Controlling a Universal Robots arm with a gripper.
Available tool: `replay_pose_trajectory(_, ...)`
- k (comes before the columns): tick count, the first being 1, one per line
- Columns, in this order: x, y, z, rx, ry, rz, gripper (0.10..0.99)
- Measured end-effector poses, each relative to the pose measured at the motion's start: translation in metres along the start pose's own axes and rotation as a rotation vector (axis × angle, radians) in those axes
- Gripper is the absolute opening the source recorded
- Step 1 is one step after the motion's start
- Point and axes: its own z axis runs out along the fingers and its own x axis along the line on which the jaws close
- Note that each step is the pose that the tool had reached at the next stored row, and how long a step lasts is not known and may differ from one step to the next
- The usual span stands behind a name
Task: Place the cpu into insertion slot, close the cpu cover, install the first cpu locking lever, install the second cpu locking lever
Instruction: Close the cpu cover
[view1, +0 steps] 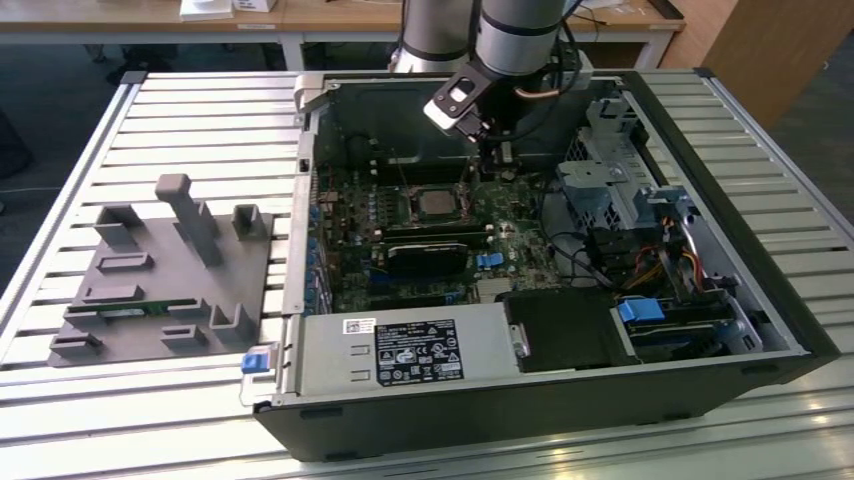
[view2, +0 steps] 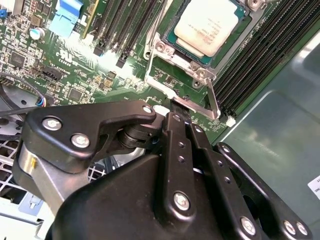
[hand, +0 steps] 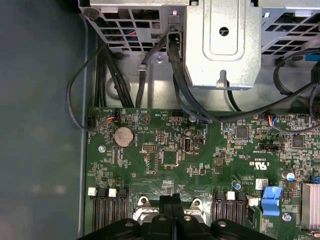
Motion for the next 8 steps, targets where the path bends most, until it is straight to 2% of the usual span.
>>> replay_pose_trajectory(8, 0.0000, -0.0029, 0.0000, 0.000, 0.0002, 0.000, 0.106)
